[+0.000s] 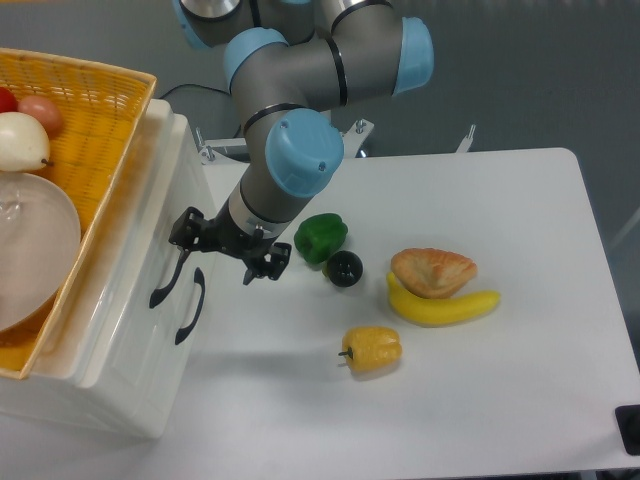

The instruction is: Slide the top white drawer open

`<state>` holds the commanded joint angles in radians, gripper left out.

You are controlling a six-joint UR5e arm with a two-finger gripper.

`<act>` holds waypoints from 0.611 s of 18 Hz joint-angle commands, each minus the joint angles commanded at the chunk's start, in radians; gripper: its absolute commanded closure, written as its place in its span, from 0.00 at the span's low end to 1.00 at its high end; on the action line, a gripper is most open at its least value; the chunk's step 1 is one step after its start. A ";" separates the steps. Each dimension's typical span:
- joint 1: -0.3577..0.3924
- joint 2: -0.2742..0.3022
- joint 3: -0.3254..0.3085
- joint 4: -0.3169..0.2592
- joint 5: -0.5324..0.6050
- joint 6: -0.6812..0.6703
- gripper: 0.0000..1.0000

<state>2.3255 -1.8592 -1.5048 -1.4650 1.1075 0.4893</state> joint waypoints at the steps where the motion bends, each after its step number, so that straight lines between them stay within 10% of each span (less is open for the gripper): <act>1: -0.003 -0.003 0.000 0.008 0.000 0.000 0.00; 11: -0.017 -0.011 -0.006 0.009 0.002 0.000 0.00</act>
<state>2.3086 -1.8699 -1.5110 -1.4557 1.1091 0.4893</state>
